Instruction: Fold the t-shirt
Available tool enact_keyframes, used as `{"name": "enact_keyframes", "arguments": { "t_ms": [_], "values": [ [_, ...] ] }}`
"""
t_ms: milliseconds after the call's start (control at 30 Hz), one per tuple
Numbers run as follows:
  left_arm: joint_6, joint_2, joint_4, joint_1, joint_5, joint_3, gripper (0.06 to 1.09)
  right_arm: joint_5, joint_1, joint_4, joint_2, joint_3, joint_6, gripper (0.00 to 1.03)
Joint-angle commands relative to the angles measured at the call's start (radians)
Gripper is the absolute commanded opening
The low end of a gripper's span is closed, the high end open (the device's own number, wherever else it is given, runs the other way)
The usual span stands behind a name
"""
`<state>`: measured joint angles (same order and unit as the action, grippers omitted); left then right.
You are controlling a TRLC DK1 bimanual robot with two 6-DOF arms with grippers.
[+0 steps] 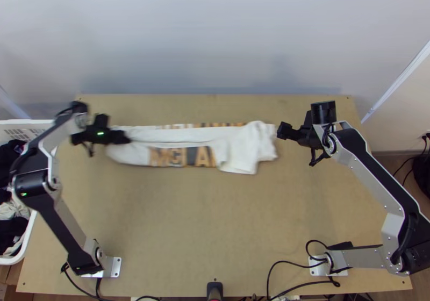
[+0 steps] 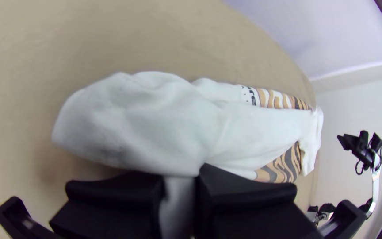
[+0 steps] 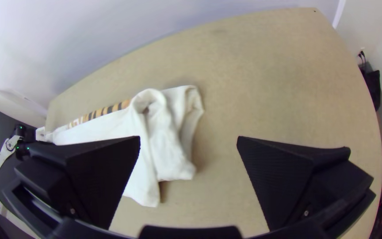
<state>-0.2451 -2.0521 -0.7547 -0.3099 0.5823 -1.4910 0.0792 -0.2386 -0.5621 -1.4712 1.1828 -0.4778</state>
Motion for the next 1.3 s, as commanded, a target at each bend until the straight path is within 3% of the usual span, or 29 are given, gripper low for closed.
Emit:
{"name": "enact_keyframes", "arguments": {
  "t_ms": [0, 200, 433, 700, 1000, 1267],
  "values": [
    [-0.097, 0.009, -0.08, -0.14, -0.038, -0.057, 0.1, 0.007, -0.002, -0.001, 0.015, 0.014, -0.005, 0.99],
    [-0.164, 0.05, -0.298, -0.242, -0.036, -0.222, 0.1, 0.007, -0.004, 0.004, 0.014, 0.001, -0.007, 0.99],
    [-0.143, 0.176, -0.502, -0.149, -0.019, -0.342, 0.1, 0.007, -0.008, 0.005, 0.012, 0.001, -0.008, 0.99],
    [0.001, 0.242, -0.495, 0.104, -0.012, -0.382, 0.1, 0.007, -0.008, 0.007, 0.012, 0.015, -0.005, 0.99],
    [0.19, 0.147, -0.426, 0.37, -0.016, -0.502, 0.1, 0.007, -0.025, 0.007, 0.006, 0.04, -0.01, 0.99],
    [0.306, 0.027, -0.356, 0.572, -0.09, -0.584, 0.1, 0.007, -0.03, 0.01, -0.009, 0.066, -0.016, 0.99]
  ]
}}
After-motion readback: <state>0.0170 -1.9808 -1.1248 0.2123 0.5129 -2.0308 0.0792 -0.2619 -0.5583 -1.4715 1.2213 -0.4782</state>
